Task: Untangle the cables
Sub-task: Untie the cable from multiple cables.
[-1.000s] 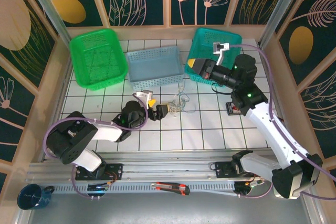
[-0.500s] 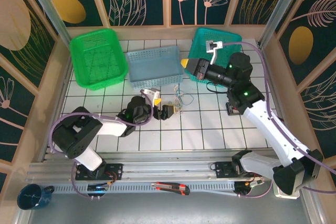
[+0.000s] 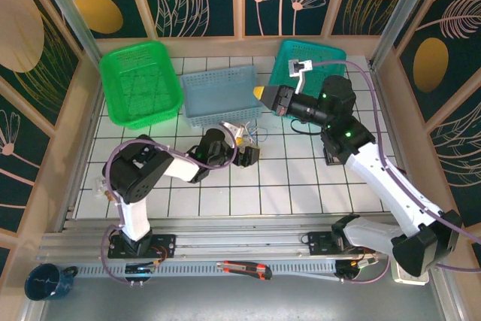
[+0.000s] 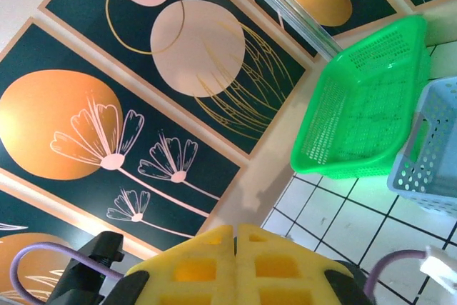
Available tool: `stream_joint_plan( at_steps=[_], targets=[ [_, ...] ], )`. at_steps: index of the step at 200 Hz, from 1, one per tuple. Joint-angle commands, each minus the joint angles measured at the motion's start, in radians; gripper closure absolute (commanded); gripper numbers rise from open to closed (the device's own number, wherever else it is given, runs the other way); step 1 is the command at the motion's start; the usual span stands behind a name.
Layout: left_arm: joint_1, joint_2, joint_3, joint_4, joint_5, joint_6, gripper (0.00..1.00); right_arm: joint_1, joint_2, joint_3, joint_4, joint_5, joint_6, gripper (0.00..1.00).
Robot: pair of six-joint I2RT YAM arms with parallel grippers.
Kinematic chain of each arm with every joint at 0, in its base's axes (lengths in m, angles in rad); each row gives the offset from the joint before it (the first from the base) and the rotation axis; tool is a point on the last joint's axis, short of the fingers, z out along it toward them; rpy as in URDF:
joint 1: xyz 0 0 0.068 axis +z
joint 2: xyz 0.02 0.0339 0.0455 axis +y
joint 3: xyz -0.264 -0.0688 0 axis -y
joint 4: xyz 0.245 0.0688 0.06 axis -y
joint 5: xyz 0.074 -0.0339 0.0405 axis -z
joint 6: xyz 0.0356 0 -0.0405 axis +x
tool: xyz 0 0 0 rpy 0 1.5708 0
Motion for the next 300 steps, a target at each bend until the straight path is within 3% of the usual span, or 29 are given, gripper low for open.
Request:
stream_joint_plan(
  at_steps=[1, 18, 35, 45, 58, 109, 190, 300],
  targets=[
    [0.001, 0.047, 0.044, -0.007, 0.023, 0.025, 0.23, 0.02, 0.002, 0.056, -0.002, 0.012, -0.03, 1.0],
    [0.001, 0.062, 0.05, -0.006, 0.019, 0.017, 0.49, 0.02, 0.003, 0.078, -0.021, 0.018, -0.041, 1.0],
    [0.001, 0.059, 0.034, 0.001, 0.006, 0.002, 0.86, 0.015, 0.006, 0.108, -0.042, 0.02, -0.053, 1.0],
    [0.001, 0.052, 0.023, 0.0, -0.005, -0.006, 1.0, 0.008, 0.01, 0.129, -0.054, 0.018, -0.061, 1.0],
    [0.001, 0.038, 0.008, -0.015, -0.012, -0.015, 1.0, 0.006, 0.017, 0.162, -0.064, 0.008, -0.068, 1.0],
    [0.002, -0.031, -0.108, -0.046, -0.067, -0.074, 1.0, -0.217, 0.056, 0.341, -0.101, -0.066, -0.068, 1.0],
    [0.001, -0.05, -0.189, -0.043, -0.089, -0.116, 1.0, -0.578, 0.114, 0.525, 0.177, -0.207, 0.243, 1.0],
    [0.002, -0.015, -0.204, -0.032, -0.084, -0.114, 1.0, -0.835, 0.228, 0.703, 0.433, -0.237, 0.531, 1.0]
  ],
)
